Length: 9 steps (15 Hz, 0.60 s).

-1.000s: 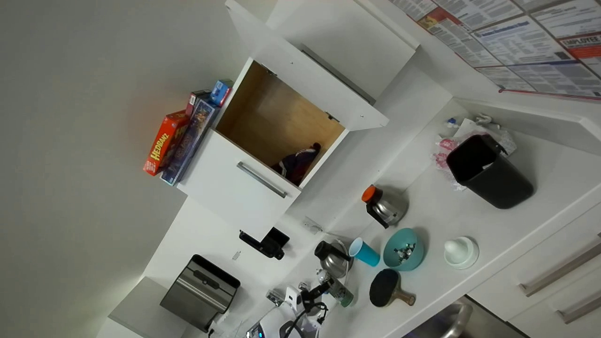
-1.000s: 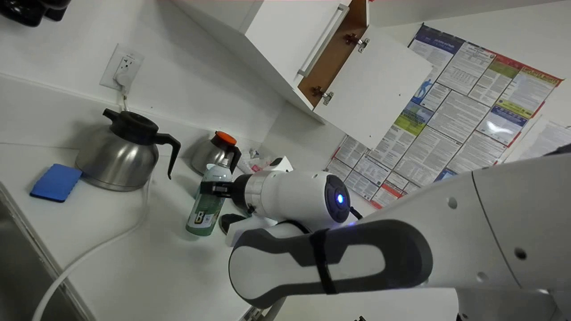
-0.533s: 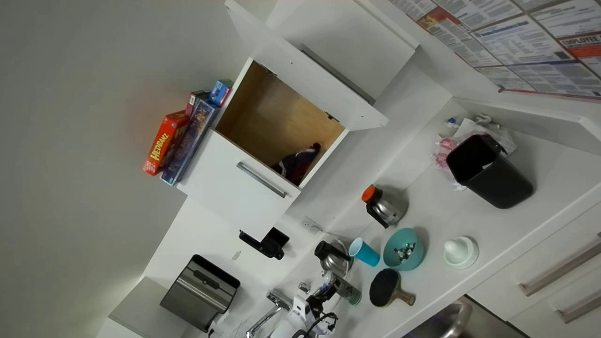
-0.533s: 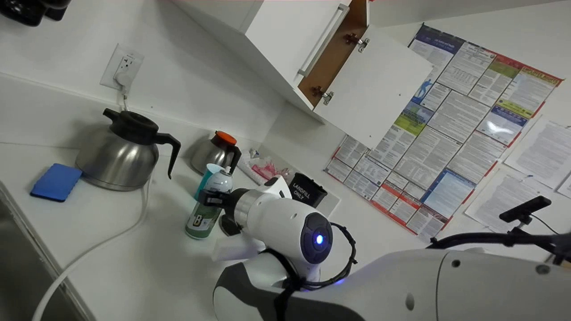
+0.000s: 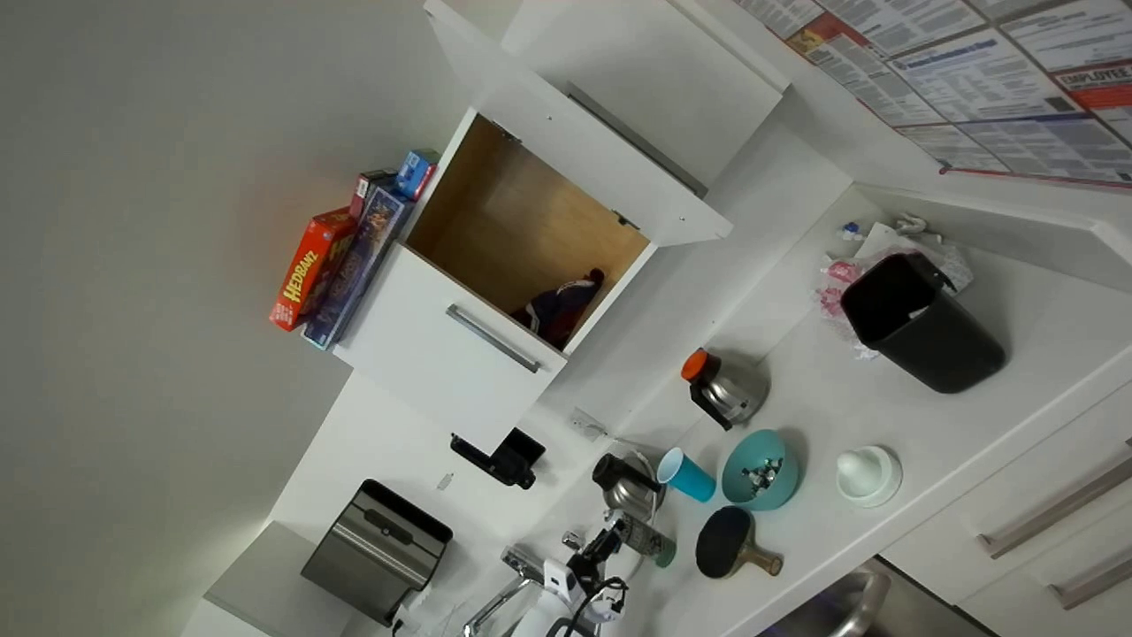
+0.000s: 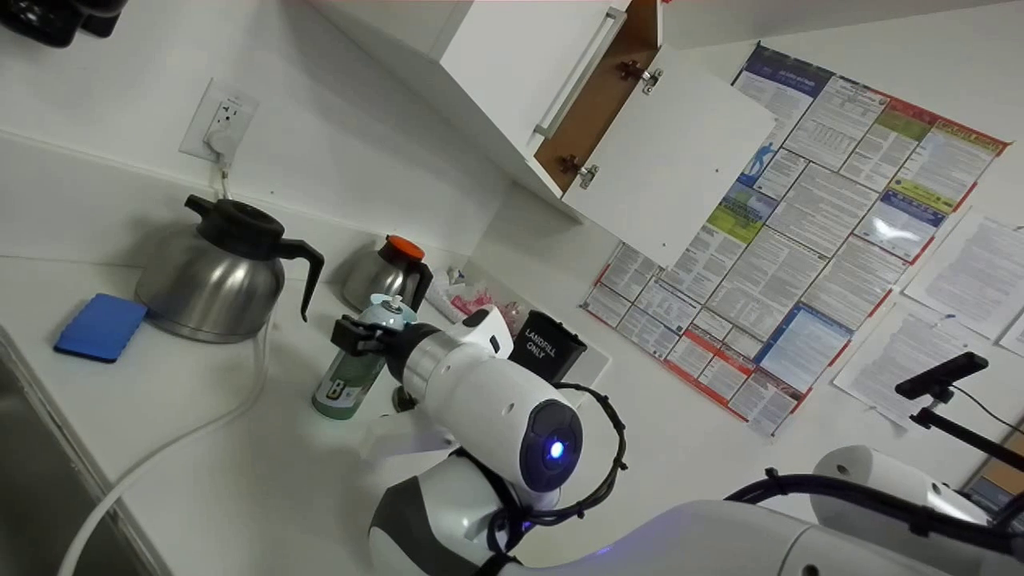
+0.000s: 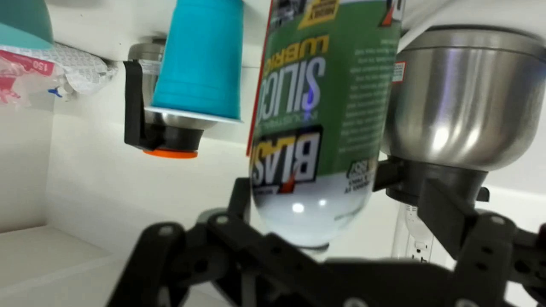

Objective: Take the can from the cabinet and put it on the counter

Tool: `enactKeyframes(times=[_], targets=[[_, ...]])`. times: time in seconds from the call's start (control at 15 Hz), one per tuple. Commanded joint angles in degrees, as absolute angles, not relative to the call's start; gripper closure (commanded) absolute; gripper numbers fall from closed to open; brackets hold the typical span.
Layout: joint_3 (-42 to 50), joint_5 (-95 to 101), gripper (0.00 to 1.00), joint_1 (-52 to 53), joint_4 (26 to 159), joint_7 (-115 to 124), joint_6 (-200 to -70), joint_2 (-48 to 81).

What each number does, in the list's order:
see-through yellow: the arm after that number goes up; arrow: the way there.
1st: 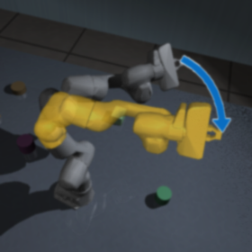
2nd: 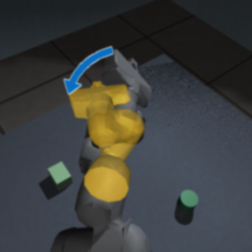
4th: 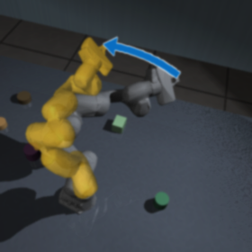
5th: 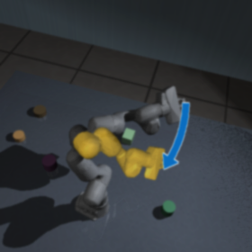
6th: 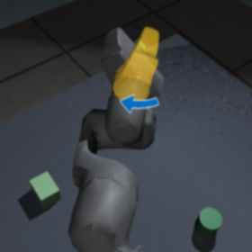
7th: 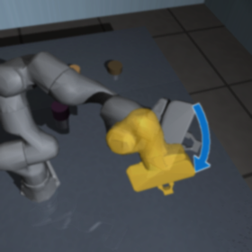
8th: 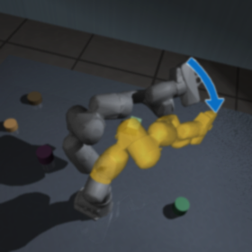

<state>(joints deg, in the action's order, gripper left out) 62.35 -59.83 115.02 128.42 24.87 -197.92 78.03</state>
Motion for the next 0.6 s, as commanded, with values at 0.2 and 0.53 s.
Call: enactKeyframes(times=[0.2,0.53], targets=[[68.13,-49.31,0.0,125.3,136.94,27.67,-197.92,70.19],[73.42,-43.28,0.0,133.11,144.0,29.72,-197.9,62.18]])
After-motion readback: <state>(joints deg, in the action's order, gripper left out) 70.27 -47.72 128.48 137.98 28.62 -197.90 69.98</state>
